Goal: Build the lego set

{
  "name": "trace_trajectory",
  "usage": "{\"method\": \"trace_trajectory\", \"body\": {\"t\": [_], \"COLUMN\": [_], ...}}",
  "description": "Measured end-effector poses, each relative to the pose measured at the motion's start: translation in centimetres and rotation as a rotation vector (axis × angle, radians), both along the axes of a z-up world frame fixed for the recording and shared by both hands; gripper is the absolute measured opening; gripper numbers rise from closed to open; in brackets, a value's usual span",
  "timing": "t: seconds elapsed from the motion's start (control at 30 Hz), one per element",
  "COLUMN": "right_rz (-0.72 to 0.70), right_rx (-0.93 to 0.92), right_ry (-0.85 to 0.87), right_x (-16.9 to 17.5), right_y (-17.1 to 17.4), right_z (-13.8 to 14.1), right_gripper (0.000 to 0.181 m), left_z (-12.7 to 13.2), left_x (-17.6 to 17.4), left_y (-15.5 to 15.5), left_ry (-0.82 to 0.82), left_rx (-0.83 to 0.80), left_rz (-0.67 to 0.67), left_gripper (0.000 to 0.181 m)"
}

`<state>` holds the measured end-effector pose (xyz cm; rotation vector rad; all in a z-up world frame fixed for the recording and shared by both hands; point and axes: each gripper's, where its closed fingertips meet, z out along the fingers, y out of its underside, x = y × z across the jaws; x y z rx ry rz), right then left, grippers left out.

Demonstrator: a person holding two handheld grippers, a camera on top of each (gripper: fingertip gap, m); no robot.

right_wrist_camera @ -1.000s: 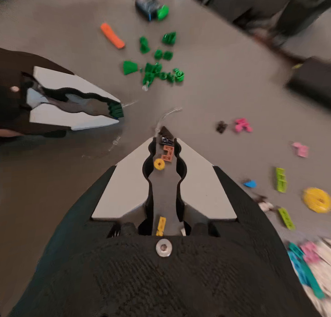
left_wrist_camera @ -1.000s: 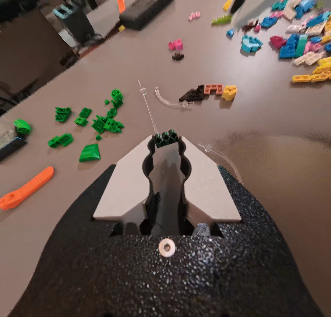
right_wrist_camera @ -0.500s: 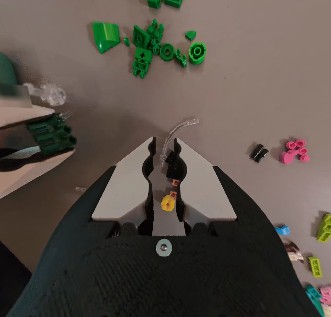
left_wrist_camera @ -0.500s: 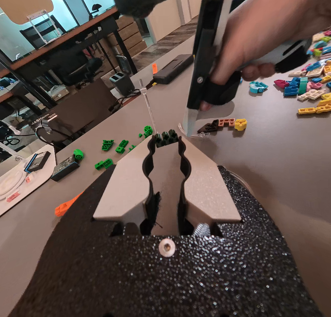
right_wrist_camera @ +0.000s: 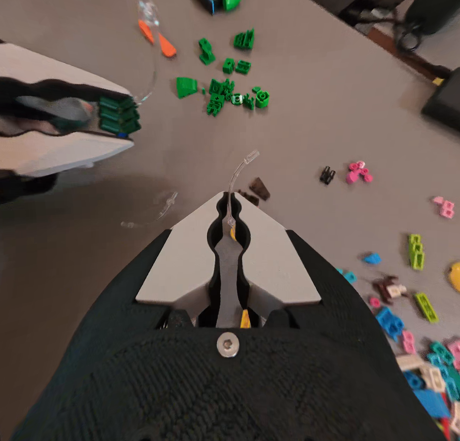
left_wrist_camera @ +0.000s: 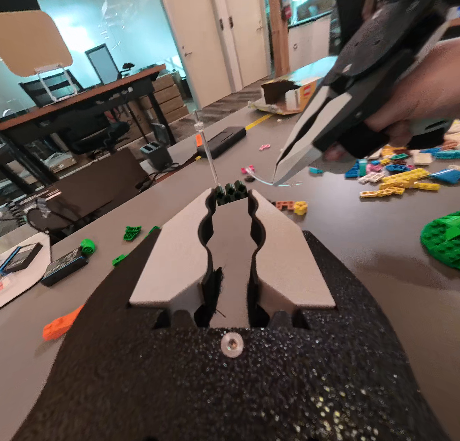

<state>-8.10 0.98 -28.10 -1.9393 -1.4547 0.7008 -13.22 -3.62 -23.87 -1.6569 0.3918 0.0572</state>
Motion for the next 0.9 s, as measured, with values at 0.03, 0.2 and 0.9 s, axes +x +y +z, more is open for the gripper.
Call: {"method": "trace_trajectory", "body": {"t": [0.03, 0.2, 0.9], "right_rz": [-0.004, -0.002, -0.025], "right_rx": [0.016, 0.079, -0.186], "right_ry": [0.030, 0.060, -0.154], "right_x": [1.0, 4.7, 8.7], "right_y": [-0.4, -3.5, -4.8], "right_z": [0.5, 0.7, -3.9], "right_gripper": [0.001, 0.001, 0.015], "left_z": [0.1, -0.9, -2.1], "left_x": [0.6, 3.2, 4.4], "left_y": [-0.1, -0.4, -0.5], "left_ry": [-0.003, -0.007, -0.010], "left_rx": [0.006, -0.033, -0.088], "left_rz": [-0.025, -0.114, -0.176], "left_gripper": [0.024, 0.024, 0.023]}}
